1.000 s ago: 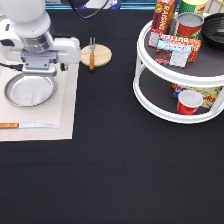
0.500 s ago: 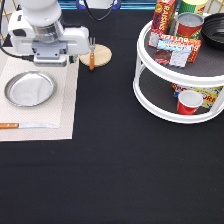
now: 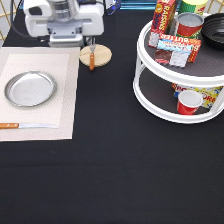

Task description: Arrange plate and fork

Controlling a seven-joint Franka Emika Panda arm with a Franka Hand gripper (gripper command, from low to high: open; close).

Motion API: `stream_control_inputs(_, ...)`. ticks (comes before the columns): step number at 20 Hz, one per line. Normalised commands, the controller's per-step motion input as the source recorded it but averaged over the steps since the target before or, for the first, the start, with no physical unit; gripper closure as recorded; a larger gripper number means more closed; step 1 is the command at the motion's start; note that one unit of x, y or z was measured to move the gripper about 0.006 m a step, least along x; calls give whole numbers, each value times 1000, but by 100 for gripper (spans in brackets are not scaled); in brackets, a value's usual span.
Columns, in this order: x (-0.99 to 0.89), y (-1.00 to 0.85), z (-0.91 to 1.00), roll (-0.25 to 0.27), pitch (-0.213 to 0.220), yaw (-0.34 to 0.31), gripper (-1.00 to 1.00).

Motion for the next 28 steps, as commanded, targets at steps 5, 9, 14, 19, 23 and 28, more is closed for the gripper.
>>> stream_control_inputs(5,-999,305,-573,-25,-120,0,-100)
stream_control_inputs(9,-1000,244,-667,-36,-114,0,-100)
stream_control_inputs(14,-977,219,-458,-47,-143,0,-100)
stream_control_inputs(19,-525,348,-162,-76,-203,-10,-100)
stream_control_inputs(23,-80,148,-350,-71,-297,-25,-100)
stream_control_inputs(28,-33,11,-355,-35,-227,-41,-100)
